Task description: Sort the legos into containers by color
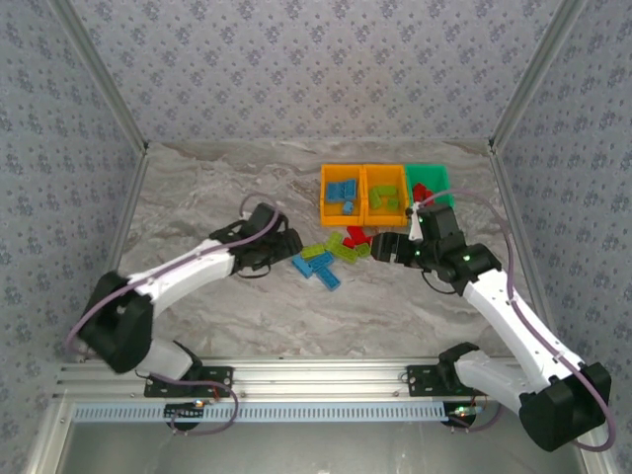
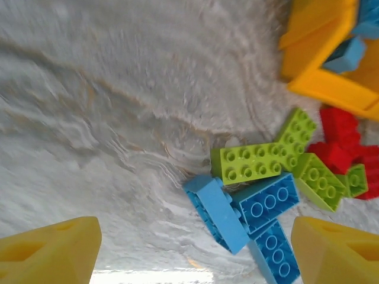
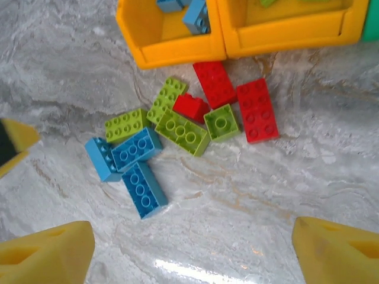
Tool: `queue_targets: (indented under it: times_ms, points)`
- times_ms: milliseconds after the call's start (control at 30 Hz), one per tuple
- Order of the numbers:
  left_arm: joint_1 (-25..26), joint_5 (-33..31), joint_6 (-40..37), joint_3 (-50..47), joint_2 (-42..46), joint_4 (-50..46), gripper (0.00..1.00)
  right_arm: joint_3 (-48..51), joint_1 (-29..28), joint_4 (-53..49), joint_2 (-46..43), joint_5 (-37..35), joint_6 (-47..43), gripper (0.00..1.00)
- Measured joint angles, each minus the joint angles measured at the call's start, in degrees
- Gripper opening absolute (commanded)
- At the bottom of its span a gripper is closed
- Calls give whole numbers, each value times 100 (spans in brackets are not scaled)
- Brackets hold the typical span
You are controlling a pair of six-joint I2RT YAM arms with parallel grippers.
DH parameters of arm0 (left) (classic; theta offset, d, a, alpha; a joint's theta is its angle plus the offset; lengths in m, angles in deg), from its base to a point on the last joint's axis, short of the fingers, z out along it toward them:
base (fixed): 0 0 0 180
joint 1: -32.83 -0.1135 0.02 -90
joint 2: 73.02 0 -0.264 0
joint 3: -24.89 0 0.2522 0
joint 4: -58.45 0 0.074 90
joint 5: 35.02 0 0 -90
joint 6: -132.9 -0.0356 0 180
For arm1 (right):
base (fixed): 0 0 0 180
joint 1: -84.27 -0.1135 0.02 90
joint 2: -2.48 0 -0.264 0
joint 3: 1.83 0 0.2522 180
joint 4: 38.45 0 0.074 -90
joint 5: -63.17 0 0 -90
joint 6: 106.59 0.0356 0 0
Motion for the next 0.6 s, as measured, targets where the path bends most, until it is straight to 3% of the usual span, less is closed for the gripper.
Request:
queue_targets:
  times_ms: [167,300,600]
  points:
    - [393,98,501,127,-719,133,82,203,-11,2,-15,197,146,97]
    - [426,70,693,133,-1045,199,58,308,-31,0,-254,221,271,98]
    - [428,7,693,256,-1259,304,37,369,-122,-133,-835,201,485,99]
